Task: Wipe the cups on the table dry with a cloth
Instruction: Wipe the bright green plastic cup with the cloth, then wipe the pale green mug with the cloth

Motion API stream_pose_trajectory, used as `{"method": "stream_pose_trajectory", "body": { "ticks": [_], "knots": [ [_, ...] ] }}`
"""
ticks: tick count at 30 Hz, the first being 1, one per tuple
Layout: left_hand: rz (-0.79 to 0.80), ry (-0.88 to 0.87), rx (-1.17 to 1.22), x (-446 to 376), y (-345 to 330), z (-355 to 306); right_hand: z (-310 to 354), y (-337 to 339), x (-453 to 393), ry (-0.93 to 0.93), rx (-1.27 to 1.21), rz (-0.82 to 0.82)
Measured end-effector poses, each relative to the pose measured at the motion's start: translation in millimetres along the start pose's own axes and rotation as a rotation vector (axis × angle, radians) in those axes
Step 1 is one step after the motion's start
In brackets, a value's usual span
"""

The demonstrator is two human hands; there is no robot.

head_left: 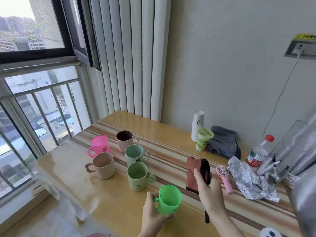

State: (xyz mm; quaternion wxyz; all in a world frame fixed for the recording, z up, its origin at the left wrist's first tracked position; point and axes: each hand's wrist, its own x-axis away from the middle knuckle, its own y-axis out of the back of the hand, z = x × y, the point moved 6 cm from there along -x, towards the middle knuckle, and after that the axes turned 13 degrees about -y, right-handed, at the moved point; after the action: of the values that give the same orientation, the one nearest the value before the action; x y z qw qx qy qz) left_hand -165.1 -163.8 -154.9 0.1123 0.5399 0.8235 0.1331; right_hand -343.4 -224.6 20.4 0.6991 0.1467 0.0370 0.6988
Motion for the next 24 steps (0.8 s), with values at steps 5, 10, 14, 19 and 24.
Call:
{"method": "stream_pose_trajectory", "body": {
  "ticks": [5,10,14,19,24],
  "knots": [
    [0.157,-0.097,-0.106,-1,18,-12,21,-20,1,-0.018,0.096,0.057],
    [-0.038,-0.236,-0.214,-12,79,-38,30,-36,-5,-0.015,0.170,0.108],
    [-0.214,-0.110,-0.205,-34,113,-27,28,-45,-6,-0.005,0.194,0.115],
    [-0.186,0.049,-0.156,-59,108,6,4,-44,-1,-0.058,0.201,0.105],
    [-0.207,0.085,-0.042,-83,90,22,-14,-34,0,-0.040,0.126,0.076]
  ]
}}
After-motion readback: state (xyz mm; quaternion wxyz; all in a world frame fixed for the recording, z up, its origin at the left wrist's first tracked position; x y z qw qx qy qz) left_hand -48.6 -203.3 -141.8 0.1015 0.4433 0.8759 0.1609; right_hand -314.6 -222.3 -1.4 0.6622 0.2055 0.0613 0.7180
